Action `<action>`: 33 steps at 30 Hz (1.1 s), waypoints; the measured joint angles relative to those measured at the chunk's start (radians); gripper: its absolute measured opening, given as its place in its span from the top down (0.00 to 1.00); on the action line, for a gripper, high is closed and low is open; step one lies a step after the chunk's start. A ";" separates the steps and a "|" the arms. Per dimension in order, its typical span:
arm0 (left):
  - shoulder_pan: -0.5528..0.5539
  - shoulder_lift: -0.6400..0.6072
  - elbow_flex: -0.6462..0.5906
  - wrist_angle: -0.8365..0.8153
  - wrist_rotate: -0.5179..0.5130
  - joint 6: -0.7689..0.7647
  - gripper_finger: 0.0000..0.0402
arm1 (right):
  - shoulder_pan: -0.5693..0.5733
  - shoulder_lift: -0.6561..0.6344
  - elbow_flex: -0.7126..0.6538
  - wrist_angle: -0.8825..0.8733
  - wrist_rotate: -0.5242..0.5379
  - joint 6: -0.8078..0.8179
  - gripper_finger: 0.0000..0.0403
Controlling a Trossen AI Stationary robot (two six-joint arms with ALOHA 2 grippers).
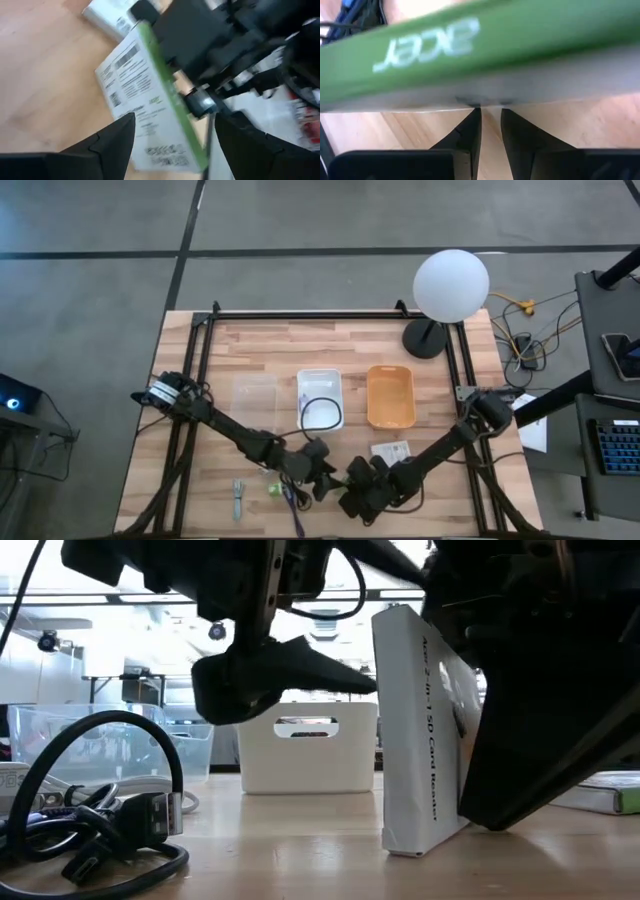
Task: Pick and place items into bin
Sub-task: Put the left white card reader box into the orange bin
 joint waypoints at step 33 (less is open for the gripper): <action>-0.002 0.089 0.282 -0.403 0.008 0.159 0.36 | 0.100 -0.028 -0.010 -0.121 0.144 0.273 0.83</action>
